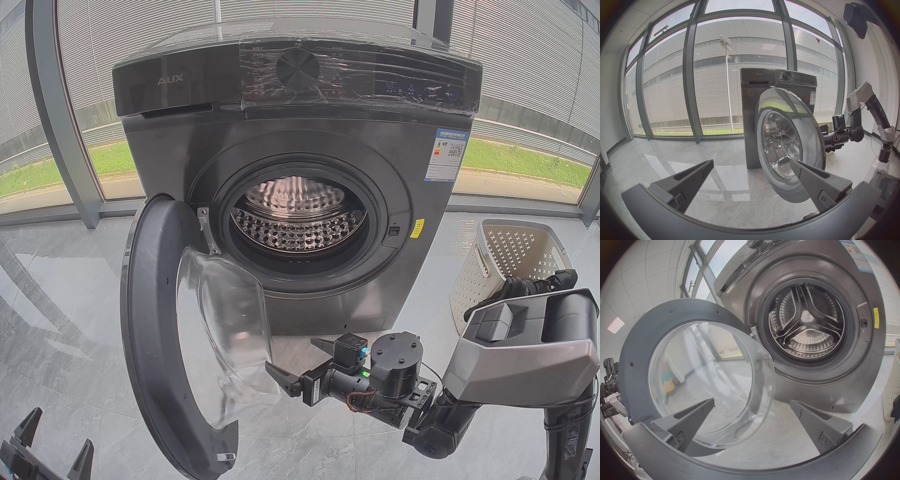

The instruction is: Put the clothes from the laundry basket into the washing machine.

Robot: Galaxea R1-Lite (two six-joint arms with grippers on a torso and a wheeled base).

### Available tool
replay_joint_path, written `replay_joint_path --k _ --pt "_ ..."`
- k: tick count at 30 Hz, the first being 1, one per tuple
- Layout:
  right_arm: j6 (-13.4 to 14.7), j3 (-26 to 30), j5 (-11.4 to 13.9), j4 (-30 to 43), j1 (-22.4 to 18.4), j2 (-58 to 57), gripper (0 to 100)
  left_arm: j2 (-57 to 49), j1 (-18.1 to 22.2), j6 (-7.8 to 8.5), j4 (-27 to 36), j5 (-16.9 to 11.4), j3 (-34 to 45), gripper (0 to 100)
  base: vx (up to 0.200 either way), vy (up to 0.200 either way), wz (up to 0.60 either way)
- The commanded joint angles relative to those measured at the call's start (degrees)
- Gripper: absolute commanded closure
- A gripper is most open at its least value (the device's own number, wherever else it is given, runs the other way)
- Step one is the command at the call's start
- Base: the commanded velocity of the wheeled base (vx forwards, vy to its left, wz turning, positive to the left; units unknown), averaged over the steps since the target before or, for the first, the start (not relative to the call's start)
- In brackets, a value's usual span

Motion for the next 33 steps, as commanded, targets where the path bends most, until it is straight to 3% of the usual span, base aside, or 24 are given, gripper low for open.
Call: replay_joint_path --k 1,10,17,23,28,33 --pt "0.03 -0.09 0.06 -0.22 1.39 0.66 0 -1.01 0.0 0.0 0.0 0.01 1.01 0 0.0 0.0 0.0" --pt "0.12 -0.71 0.06 -0.22 0.77 0.75 0 -1.01 0.0 0.0 0.0 0.01 1.01 0 0.0 0.0 0.0" --pt "-0.06 -7.91 0.5 5.85 -2.13 1.89 0 -1.01 0.0 0.0 0.0 0.01 1.01 0 0.0 0.0 0.0" --pt "0.03 -14.59 0.58 10.59 -3.88 4.36 0 -1.01 0.0 0.0 0.0 0.01 1.01 0 -0.2 0.0 0.0" --pt "0.03 -15.38 0.58 11.3 -3.8 4.8 0 -1.01 0.0 0.08 0.0 0.01 1.01 0 0.0 0.0 0.0" --pt "-0.06 -16.7 0.58 12.97 -0.46 4.88 0 -1.01 0.0 0.08 0.0 0.01 1.01 0 0.0 0.0 0.0"
